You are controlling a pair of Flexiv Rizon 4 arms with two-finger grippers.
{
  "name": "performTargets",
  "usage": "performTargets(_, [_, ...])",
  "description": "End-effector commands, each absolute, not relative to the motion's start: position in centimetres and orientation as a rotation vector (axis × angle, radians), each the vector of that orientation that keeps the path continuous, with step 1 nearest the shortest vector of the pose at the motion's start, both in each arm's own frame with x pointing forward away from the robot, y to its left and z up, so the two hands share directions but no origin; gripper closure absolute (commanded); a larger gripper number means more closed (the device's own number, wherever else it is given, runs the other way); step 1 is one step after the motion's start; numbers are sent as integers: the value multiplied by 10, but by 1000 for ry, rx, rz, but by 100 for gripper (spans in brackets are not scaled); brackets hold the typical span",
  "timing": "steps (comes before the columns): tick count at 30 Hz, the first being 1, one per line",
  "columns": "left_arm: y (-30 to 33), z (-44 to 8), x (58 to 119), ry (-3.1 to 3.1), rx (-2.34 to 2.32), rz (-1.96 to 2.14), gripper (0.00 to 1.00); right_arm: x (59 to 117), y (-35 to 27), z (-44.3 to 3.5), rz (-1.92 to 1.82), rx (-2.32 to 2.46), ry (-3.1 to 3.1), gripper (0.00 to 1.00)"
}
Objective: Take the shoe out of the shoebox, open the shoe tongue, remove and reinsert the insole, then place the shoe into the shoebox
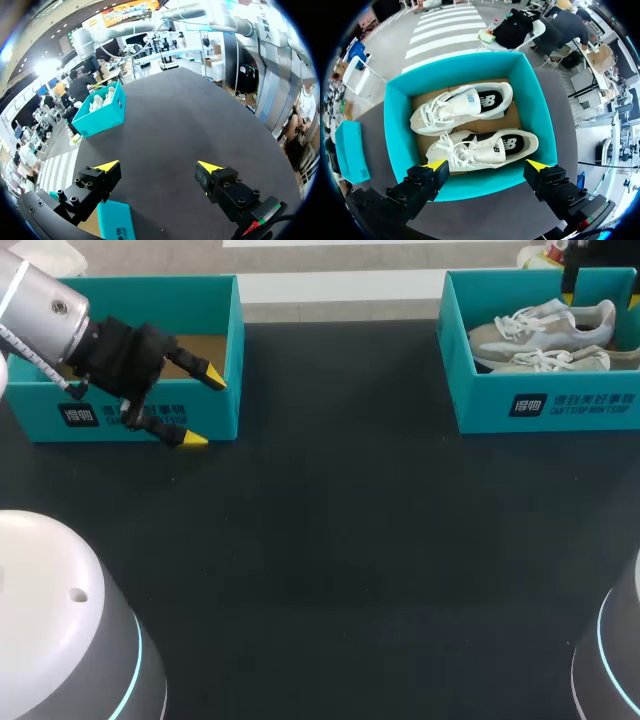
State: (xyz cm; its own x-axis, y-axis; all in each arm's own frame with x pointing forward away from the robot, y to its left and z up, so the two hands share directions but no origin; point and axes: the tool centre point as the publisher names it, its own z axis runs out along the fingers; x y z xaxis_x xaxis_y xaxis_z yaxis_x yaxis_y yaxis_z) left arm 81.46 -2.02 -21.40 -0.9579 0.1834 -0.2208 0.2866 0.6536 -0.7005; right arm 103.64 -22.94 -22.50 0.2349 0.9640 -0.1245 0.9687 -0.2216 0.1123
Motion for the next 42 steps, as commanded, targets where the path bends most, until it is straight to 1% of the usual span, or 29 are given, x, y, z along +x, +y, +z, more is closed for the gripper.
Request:
performTargets(1, [-19, -199, 817, 2790, -90, -1045, 0, 1021, -226, -226, -50, 2356, 1880, 0])
performTargets(7, [-14, -197, 831, 2798, -587, -897, 0, 991, -214, -225, -99, 2364, 1976, 0])
performTargets(9, [-11, -202, 839, 2747, -833, -770, 0, 978, -207, -225, -98, 2369, 2009, 0])
performTargets(10, [-10, -203, 841, 2737, -873, -752, 0, 976, -206, -225, -103, 2368, 2015, 0])
performTargets(14, [4, -214, 853, 2604, -1306, -633, 0, 950, -196, -227, -105, 2387, 2029, 0])
performTargets(16, [8, -219, 856, 2565, -1400, -554, 0, 940, -191, -226, -91, 2387, 2049, 0])
performTargets(17, [11, -222, 857, 2556, -1398, -529, 0, 934, -187, -225, -89, 2337, 2122, 0])
performTargets(32, [11, -222, 857, 2556, -1398, -529, 0, 934, -187, -225, -89, 2337, 2122, 0])
performTargets(35, [18, -214, 866, 2502, -1663, -507, 0, 934, -187, -225, -89, 2337, 2122, 0])
performTargets(42, [42, -222, 880, 2340, -2001, -460, 0, 916, -179, -235, -56, 2359, 2126, 0])
